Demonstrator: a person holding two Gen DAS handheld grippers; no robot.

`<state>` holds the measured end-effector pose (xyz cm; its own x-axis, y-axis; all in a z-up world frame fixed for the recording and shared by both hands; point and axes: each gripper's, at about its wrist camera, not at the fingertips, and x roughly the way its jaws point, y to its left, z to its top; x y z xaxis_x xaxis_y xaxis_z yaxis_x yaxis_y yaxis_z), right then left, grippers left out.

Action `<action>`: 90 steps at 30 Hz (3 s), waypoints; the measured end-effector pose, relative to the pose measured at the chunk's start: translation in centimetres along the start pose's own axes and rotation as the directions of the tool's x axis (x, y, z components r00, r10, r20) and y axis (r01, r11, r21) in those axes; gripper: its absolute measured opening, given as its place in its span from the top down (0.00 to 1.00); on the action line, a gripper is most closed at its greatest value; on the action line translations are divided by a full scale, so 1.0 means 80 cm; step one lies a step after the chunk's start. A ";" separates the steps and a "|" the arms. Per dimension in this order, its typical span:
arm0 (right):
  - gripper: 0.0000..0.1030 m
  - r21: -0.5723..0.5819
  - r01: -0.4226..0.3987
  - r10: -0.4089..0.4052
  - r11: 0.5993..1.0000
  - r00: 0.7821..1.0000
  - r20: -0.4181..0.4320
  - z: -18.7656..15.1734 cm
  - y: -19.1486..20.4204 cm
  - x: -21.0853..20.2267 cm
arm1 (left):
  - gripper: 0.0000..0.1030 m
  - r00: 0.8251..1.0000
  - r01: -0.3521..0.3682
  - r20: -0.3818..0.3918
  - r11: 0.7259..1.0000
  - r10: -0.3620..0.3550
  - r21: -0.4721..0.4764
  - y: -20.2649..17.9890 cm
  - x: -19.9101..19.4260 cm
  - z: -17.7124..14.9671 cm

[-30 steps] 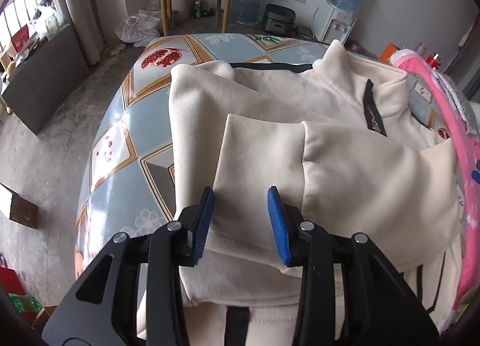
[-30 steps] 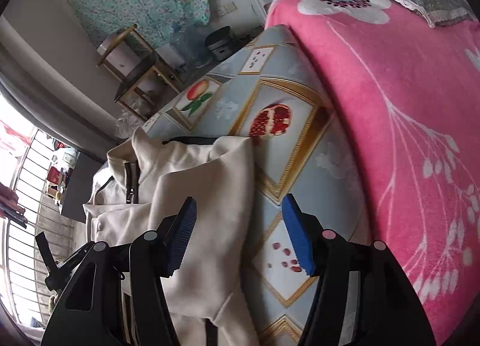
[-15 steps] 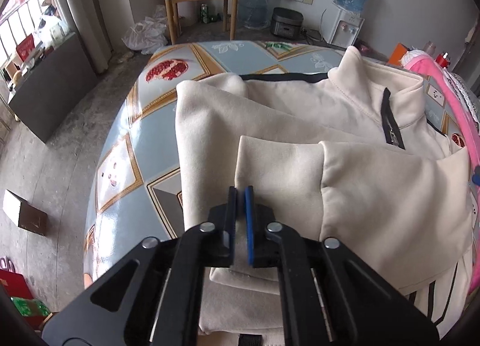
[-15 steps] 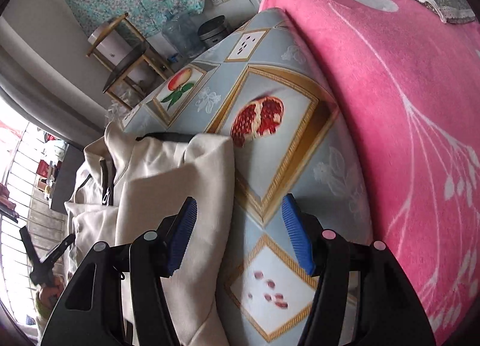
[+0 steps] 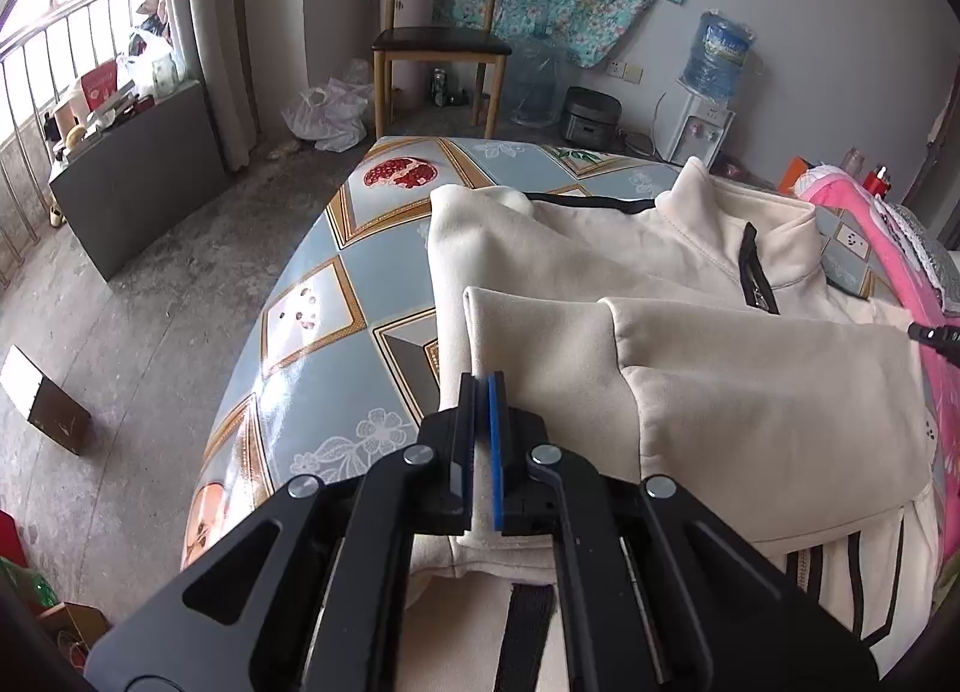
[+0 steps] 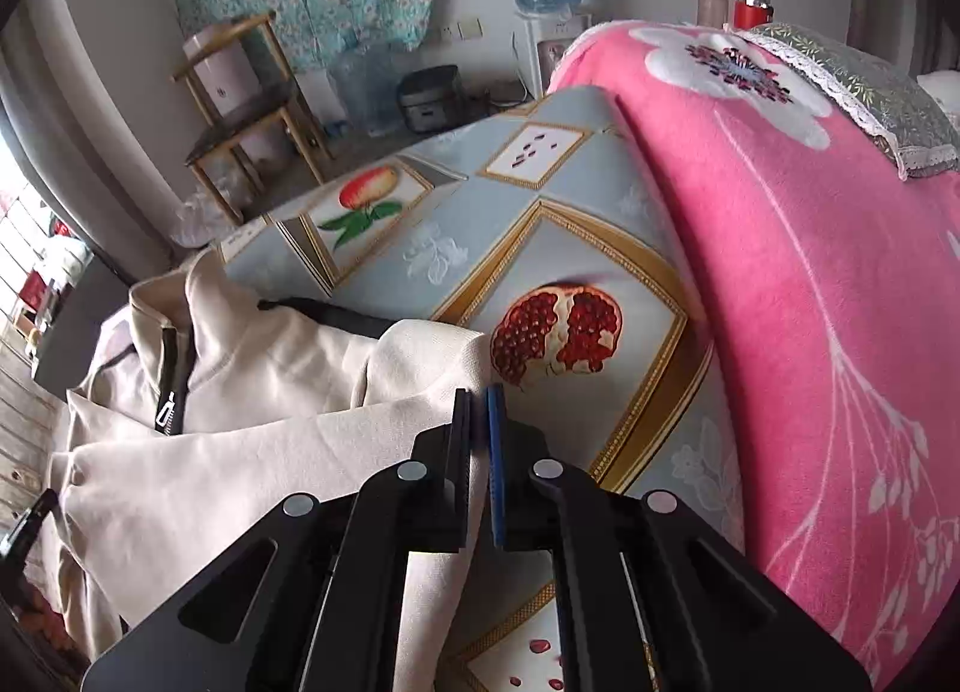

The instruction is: Fold large clothes

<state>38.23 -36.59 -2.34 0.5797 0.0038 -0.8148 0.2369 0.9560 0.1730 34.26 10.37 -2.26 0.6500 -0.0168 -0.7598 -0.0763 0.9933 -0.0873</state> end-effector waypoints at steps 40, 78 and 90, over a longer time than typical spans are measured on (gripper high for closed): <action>0.47 0.030 -0.121 0.125 0.992 0.965 -0.231 -0.366 0.004 -0.224 | 0.62 0.976 0.143 -0.168 0.990 -0.139 0.017 0.100 -0.203 -0.235; 0.95 0.033 -0.155 0.156 0.987 0.988 -0.022 -0.383 -0.021 -0.372 | 0.96 0.987 0.154 -0.046 0.986 -0.152 0.057 0.084 -0.331 -0.262; 0.67 0.113 -0.113 0.135 0.987 0.969 -0.208 -0.430 -0.074 -0.297 | 0.92 0.963 0.125 -0.229 0.989 -0.140 -0.078 0.128 -0.257 -0.329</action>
<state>-3.79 -32.27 -3.04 0.4311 0.1939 -0.8812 0.2560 0.9102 0.3255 0.21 17.87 -4.45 0.4635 -0.1818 -0.8673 -0.0531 0.9713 -0.2320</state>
